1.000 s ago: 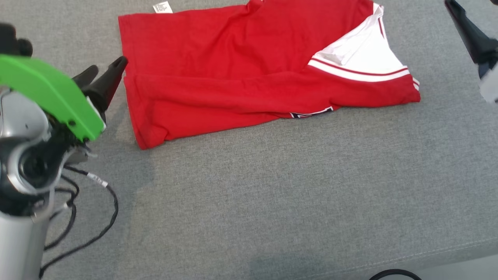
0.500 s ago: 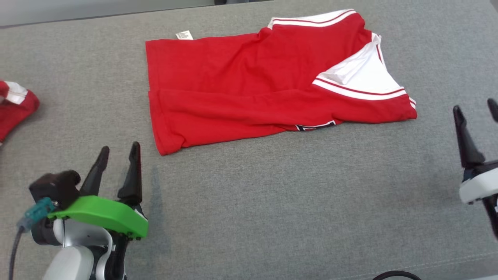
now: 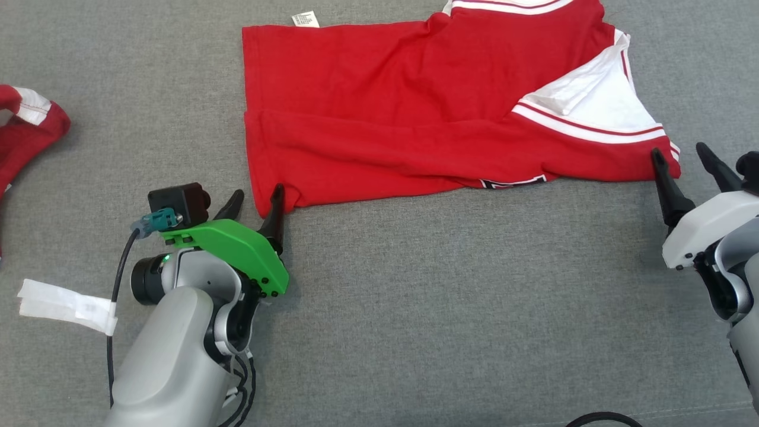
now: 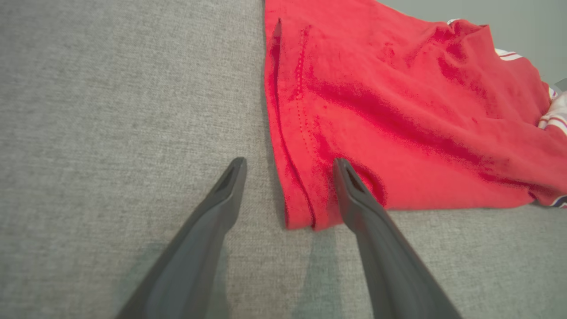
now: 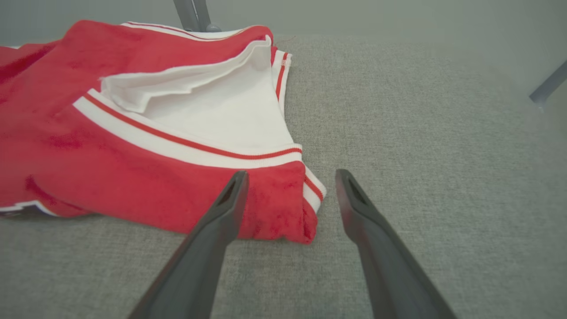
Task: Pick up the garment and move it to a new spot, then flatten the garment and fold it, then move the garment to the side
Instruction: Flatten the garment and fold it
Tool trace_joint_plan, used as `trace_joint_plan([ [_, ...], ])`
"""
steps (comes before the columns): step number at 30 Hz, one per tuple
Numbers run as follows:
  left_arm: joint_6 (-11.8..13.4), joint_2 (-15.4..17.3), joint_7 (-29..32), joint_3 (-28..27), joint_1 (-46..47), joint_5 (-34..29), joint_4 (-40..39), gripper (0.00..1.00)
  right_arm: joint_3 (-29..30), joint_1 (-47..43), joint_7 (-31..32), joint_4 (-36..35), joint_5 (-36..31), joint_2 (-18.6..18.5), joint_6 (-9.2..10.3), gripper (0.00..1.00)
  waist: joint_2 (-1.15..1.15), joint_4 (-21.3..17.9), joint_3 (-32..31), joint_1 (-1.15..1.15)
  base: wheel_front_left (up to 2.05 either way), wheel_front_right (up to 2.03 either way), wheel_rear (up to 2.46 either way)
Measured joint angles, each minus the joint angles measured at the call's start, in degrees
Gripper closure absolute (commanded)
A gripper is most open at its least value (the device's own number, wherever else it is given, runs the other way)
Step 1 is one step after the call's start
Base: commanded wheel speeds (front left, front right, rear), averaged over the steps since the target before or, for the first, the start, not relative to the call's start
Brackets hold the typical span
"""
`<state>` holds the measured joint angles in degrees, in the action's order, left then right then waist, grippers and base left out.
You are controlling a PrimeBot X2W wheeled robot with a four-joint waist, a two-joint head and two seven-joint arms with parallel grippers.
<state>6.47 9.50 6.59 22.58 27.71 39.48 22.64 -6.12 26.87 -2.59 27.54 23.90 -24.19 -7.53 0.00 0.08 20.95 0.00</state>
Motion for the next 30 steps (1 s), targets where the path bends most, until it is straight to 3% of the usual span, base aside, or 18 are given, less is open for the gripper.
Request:
trace_joint_plan([
  [10, -1.81, -0.24, 3.63, 0.15, 2.01, 2.76, 4.61, 0.0, -3.3, 2.75, 1.76, 7.02, 2.99, -0.51, 0.0, 0.0, 0.0, 0.9, 0.67, 0.0, 0.0, 0.0, 0.0],
  [19, -3.55, -1.25, 7.27, 0.48, 2.34, 5.35, 3.85, 0.03, -5.93, 5.15, 3.01, 10.04, 6.21, -0.68, 0.0, 0.0, 0.0, 0.73, 0.85, 0.0, 0.0, 0.0, 0.0],
  [20, -3.72, -1.47, 7.76, 0.53, 2.34, 6.04, 3.66, 0.06, -6.25, 5.43, 3.01, 10.28, 6.56, -0.75, 0.0, 0.0, 0.0, 0.75, 0.88, 0.0, 0.0, 0.0, 0.0],
  [22, -3.91, -1.78, 8.71, 0.6, 2.38, 6.86, 3.26, 0.25, -6.91, 5.84, 2.99, 10.77, 7.11, -0.83, 0.0, 0.0, 0.0, 0.78, 0.9, 0.0, 0.0, 0.0, 0.0],
  [24, -3.98, -2.18, 9.75, 0.71, 2.48, 7.47, 2.98, 0.52, -7.7, 6.37, 3.0, 11.1, 7.76, -1.09, 0.0, 0.03, 0.0, 0.81, 1.0, 0.0, 0.0, 0.0, 0.0],
  [25, -4.05, -2.25, 10.16, 0.93, 2.5, 7.56, 2.9, 0.58, -8.03, 6.5, 3.01, 11.24, 8.08, -1.23, 0.0, 0.2, 0.0, 0.83, 1.04, 0.0, 0.0, 0.0, 0.0],
  [26, -4.32, -2.26, 10.56, 1.23, 2.54, 7.57, 2.9, 0.82, -8.4, 6.64, 3.02, 11.4, 8.48, -1.37, 0.0, 0.58, 0.0, 0.84, 1.05, 0.0, 0.0, 0.0, 0.0],
  [27, -4.63, -2.27, 10.96, 1.52, 2.56, 7.66, 2.93, 1.0, -8.81, 6.78, 3.09, 11.52, 8.91, -1.45, 0.0, 0.77, 0.0, 0.84, 1.05, 0.0, 0.0, 0.0, 0.0],
  [28, -4.97, -2.31, 11.4, 1.56, 2.56, 8.04, 3.09, 1.0, -9.2, 6.97, 3.11, 11.63, 9.45, -1.52, 0.0, 1.0, 0.0, 0.83, 1.04, 0.0, 0.0, 0.0, 0.0],
  [30, -5.53, -2.38, 12.03, 1.27, 2.56, 9.16, 3.33, 1.0, -10.03, 7.44, 3.56, 11.74, 10.54, -1.64, -0.01, 1.0, 0.0, 0.8, 1.0, 0.0, 0.0, 0.0, 0.0],
])
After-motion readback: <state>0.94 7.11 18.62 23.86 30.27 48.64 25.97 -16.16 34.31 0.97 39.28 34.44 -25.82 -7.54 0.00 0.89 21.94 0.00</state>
